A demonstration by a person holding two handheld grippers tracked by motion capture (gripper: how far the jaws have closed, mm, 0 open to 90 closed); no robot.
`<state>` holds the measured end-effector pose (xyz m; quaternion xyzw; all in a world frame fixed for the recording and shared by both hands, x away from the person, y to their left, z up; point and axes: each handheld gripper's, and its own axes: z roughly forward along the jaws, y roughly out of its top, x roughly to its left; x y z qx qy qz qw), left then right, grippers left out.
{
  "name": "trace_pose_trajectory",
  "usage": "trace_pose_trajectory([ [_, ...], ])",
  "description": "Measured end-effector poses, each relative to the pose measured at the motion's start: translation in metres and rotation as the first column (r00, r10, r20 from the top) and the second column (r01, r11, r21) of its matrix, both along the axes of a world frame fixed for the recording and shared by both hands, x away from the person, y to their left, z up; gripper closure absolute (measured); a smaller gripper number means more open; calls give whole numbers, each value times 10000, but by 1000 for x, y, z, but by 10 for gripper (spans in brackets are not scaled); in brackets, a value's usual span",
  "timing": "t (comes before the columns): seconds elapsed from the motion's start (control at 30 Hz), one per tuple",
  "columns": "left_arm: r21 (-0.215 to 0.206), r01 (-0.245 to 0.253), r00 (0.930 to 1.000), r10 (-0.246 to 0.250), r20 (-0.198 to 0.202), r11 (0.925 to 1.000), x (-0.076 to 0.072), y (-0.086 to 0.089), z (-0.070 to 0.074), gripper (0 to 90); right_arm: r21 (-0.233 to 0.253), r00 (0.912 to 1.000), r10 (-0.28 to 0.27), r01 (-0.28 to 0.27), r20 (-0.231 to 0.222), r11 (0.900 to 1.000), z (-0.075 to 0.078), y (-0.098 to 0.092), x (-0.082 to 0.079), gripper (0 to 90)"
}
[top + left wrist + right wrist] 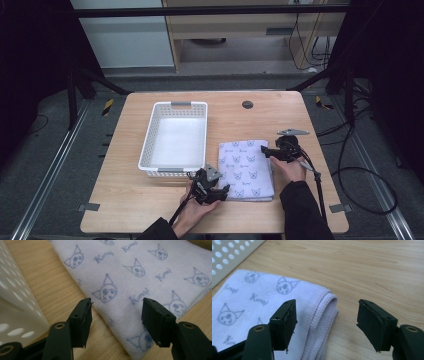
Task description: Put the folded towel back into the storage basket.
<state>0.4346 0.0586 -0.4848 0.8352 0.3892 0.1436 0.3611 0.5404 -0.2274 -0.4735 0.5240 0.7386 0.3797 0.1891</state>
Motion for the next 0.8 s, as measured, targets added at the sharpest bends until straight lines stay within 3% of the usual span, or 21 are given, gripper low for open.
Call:
trace_pose_trajectory([
  [0.4, -209, -129, 9996, 124, -238, 9997, 5, -1, -11, 355, -33, 9995, 53, -54, -299, 10000, -15, 3, 5, 357],
  [0.57, -483, -351, 9981, 325, -530, 9982, 7, 1, -13, 347, -71, 9994, 71, -73, -327, 9999, -18, 5, 6, 372],
  [0.8, -494, -249, 9991, 231, -366, 9985, 6, 0, -15, 350, 49, 9987, 94, -92, -505, 9999, -20, 7, 6, 416],
])
